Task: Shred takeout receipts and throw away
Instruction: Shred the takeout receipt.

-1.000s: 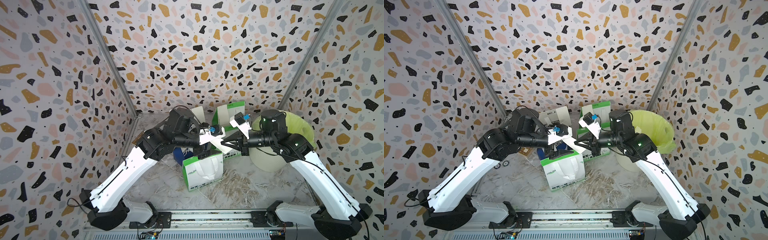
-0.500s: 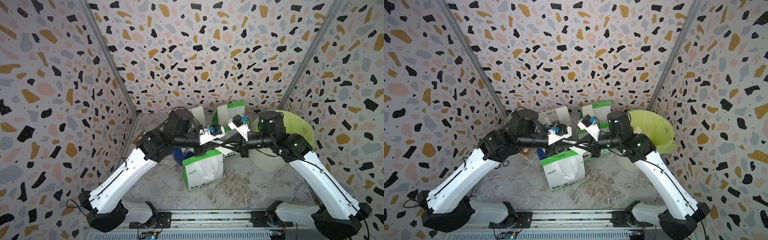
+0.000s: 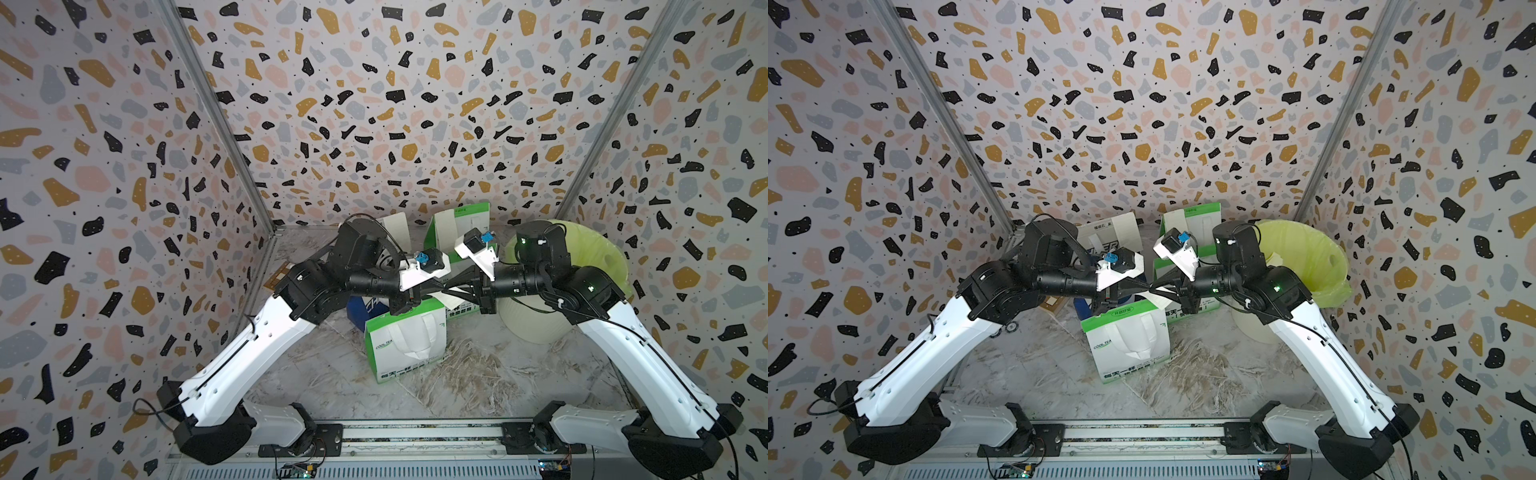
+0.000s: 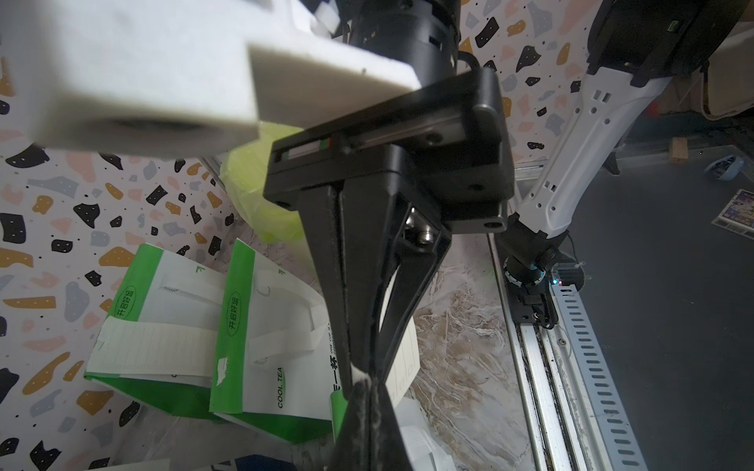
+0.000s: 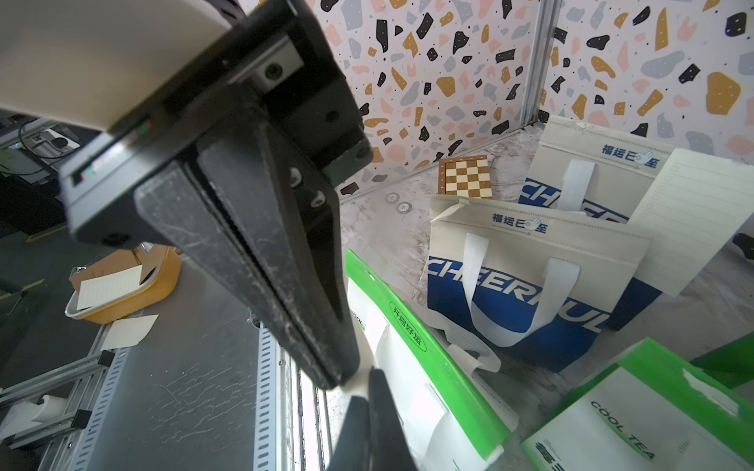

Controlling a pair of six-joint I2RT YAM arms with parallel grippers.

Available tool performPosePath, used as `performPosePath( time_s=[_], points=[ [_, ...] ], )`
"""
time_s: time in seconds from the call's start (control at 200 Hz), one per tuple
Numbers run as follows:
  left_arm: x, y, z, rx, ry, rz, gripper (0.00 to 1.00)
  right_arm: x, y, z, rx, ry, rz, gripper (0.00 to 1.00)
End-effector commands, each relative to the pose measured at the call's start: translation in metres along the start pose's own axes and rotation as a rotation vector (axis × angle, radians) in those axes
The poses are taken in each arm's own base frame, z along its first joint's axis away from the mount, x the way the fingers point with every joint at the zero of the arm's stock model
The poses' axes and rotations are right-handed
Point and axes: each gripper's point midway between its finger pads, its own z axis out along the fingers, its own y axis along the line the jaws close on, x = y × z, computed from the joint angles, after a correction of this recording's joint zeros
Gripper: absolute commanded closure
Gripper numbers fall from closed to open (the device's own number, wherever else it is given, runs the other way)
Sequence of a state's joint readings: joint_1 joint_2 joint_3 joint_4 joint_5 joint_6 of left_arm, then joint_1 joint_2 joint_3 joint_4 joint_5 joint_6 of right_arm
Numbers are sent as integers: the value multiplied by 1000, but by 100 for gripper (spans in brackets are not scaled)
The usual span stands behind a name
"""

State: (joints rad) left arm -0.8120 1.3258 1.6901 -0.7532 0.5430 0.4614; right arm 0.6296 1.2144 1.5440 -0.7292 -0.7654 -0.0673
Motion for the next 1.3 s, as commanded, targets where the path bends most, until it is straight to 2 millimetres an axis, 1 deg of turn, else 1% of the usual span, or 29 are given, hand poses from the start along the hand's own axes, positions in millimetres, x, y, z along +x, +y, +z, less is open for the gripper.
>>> performPosePath(
  time_s=[0.0,0.035,0.095,0.155,0.245,0.415,0.546,0.616,0.741,0.876,0.991,1.086,1.091,1.111,1.296],
  points=[
    [-8,1,1,2,-47,-4,100,-16,0,-8,47,-42,-46,68],
    [-8,2,0,-6,-52,-5,100,-16,-1,-9,58,-47,-50,58],
    [-8,3,-1,-23,-60,-9,100,-16,1,-13,69,-61,-69,49],
    [-9,5,-3,-41,-72,-8,100,-16,4,-17,76,-79,-88,45],
    [-12,6,-6,-64,-96,-9,100,-19,11,-22,64,-111,-116,44],
    [-17,9,-8,-91,-139,-34,100,-32,32,-32,-10,-185,-165,44],
    [-21,10,-9,-96,-178,-59,100,-38,41,-35,-52,-220,-182,55],
    [-25,9,-10,-92,-208,-72,100,-37,40,-34,-56,-220,-177,58],
    [-32,7,-16,-79,-269,-100,100,-37,35,-34,-25,-228,-184,58],
    [-36,0,-23,-43,-333,-125,100,-38,29,-39,-2,-254,-184,54],
    [-36,-6,-27,-14,-365,-144,100,-37,23,-43,-24,-263,-160,53],
    [-31,-8,-26,3,-359,-165,100,-38,24,-45,-42,-269,-154,57],
    [-36,-7,-27,-3,-377,-151,100,-38,24,-45,-42,-270,-154,57],
    [-37,-7,-28,-3,-385,-148,100,-38,24,-45,-46,-272,-154,59],
    [-37,-3,-25,-6,-402,-166,100,-35,32,-43,-103,-269,-148,65]
  ],
)
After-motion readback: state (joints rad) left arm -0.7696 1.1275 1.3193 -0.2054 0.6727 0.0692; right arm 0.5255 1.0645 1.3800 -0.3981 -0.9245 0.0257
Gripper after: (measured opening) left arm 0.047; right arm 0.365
